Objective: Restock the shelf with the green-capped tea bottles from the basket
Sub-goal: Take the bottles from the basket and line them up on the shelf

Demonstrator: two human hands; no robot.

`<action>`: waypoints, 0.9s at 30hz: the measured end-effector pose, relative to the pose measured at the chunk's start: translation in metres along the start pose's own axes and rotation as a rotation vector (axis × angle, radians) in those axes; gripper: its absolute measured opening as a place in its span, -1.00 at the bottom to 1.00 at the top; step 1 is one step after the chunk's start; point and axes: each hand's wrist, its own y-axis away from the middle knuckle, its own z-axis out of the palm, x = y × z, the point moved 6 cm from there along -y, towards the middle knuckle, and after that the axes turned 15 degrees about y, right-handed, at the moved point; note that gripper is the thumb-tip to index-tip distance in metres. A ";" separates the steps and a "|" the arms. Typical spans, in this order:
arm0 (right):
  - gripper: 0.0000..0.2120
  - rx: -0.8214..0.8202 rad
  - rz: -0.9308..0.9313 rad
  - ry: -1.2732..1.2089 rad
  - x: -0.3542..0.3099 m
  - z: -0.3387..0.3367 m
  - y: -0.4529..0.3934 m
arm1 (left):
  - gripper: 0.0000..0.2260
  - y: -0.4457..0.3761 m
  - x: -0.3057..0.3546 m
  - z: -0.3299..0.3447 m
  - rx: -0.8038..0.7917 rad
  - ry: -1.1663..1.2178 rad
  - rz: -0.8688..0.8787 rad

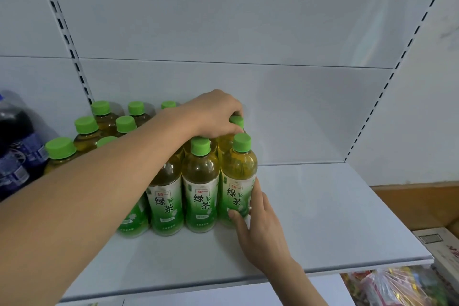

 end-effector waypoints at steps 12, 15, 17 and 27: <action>-0.11 -0.031 -0.015 0.019 0.002 -0.002 -0.002 | -0.53 0.009 -0.009 -0.005 -0.062 0.077 -0.073; -0.14 -0.022 -0.005 0.092 0.004 -0.004 -0.001 | -0.53 0.012 -0.008 -0.008 -0.057 0.037 -0.081; -0.18 -0.031 0.015 0.144 0.008 -0.003 0.001 | -0.53 0.013 -0.007 -0.008 -0.061 0.032 -0.085; -0.34 -0.063 0.066 0.112 0.013 0.006 0.004 | -0.68 0.010 0.002 -0.003 0.018 0.017 -0.030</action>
